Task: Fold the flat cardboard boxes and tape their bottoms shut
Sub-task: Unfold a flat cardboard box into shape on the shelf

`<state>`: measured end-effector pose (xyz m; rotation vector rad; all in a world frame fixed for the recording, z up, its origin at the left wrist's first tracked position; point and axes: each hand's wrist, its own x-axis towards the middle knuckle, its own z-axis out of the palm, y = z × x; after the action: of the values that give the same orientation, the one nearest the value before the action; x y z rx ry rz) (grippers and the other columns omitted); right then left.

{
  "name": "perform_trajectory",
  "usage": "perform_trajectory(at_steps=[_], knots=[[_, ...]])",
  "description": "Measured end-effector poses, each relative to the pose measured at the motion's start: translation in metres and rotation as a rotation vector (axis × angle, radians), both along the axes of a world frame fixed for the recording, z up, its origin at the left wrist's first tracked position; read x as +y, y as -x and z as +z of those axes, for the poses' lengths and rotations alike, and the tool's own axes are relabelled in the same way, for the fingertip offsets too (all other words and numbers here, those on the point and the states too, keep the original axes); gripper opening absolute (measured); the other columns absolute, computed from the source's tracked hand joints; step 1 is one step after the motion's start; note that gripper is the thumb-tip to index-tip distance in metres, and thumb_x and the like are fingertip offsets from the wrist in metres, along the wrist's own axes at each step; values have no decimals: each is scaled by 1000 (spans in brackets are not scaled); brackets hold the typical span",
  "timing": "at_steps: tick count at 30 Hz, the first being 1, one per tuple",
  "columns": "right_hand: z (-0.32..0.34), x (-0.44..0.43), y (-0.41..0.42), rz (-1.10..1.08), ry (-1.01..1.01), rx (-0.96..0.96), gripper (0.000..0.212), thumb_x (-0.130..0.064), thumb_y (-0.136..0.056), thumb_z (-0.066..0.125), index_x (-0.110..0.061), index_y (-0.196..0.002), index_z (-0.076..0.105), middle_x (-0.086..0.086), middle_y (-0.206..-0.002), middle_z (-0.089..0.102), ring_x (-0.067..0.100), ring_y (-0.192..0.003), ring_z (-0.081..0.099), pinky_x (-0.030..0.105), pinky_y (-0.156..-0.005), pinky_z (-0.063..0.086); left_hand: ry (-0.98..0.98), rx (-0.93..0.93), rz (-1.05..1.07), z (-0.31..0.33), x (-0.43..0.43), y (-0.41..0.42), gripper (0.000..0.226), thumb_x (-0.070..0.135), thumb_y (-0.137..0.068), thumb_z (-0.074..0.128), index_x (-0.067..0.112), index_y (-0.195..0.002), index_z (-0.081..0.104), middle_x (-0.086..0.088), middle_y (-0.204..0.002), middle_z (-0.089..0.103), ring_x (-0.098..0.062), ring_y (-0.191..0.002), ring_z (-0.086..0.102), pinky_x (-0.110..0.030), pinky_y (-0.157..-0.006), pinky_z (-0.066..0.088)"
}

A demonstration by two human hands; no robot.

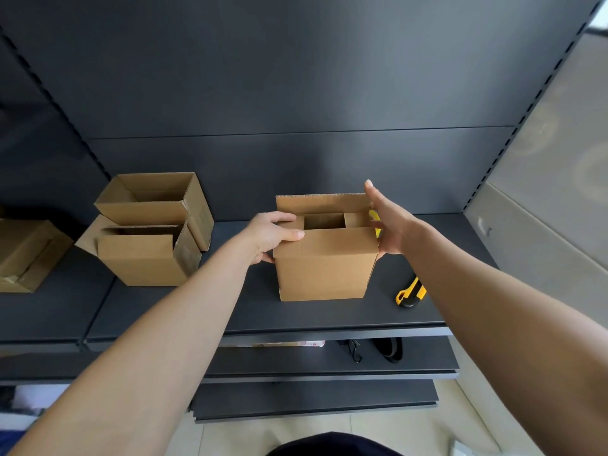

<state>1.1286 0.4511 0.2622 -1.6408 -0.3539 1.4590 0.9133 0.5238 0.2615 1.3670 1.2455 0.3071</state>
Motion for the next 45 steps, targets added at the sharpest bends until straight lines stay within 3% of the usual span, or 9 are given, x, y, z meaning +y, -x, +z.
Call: perform_trajectory(at_steps=[5,10,15,17,27,32,37,42,45], knots=[[2,7,11,-68,41,-76,60,-70,-78,58,-25,-117,50,5,-109,59,26,-94,60,47,-84,49,-58,11,58,-7,-2,0,66,11,-79,76,26,-127,34,-6,-123,49,-19,-91,56,-41,-69,52],[1,9,12,-107,32,-87,40,-55,-83,62,-24,-107,54,5,-108,60,24,-95,60,43,-82,49,-127,-17,72,-9,-4,-2,108,6,-78,76,50,-144,2,-7,-139,33,-28,-114,49,-39,-61,53],[-3,3,9,-89,8,-75,14,-24,-90,60,-19,-101,55,8,-106,57,27,-89,62,47,-86,52,-206,-8,-15,-10,-5,-2,60,9,-84,70,38,-128,42,-5,-128,46,-25,-101,55,-45,-70,56],[-12,-1,9,-74,-19,-104,27,-11,-90,58,-25,-113,57,7,-110,58,24,-88,62,43,-76,55,-187,-9,-17,-11,-5,-2,38,10,-85,69,28,-116,55,-3,-116,54,-21,-86,58,-45,-77,55],[-20,0,15,-136,-68,-156,36,0,-89,54,-28,-110,60,5,-107,58,20,-82,59,36,-75,53,-123,-90,111,-21,-10,-3,9,19,-85,70,25,-90,66,5,-95,59,-19,-88,53,-41,-79,48],[-23,-3,15,-75,-93,-152,31,-13,-91,60,-29,-116,54,5,-110,59,22,-90,61,44,-90,53,-116,-71,179,-19,-11,-9,8,20,-82,72,25,-83,66,10,-91,60,-16,-90,52,-34,-74,42],[-25,-7,17,-18,-123,-181,44,-8,-92,61,-30,-127,46,4,-106,55,20,-82,62,38,-72,57,-133,-57,191,-19,-8,-13,8,17,-81,74,17,-83,66,9,-82,60,-14,-85,53,-29,-71,41],[-26,-3,19,-65,-119,-213,46,-1,-89,60,-25,-126,48,6,-106,56,22,-84,61,44,-85,54,-147,7,140,-16,-5,-17,17,21,-83,73,15,-77,58,7,-79,57,-11,-75,50,-25,-63,39],[-25,-4,18,-34,-125,-195,46,-5,-90,62,-26,-128,47,6,-105,56,22,-84,62,43,-79,56,-181,43,128,-16,-3,-22,23,17,-83,73,15,-72,53,7,-78,55,-10,-76,47,-23,-60,36]])
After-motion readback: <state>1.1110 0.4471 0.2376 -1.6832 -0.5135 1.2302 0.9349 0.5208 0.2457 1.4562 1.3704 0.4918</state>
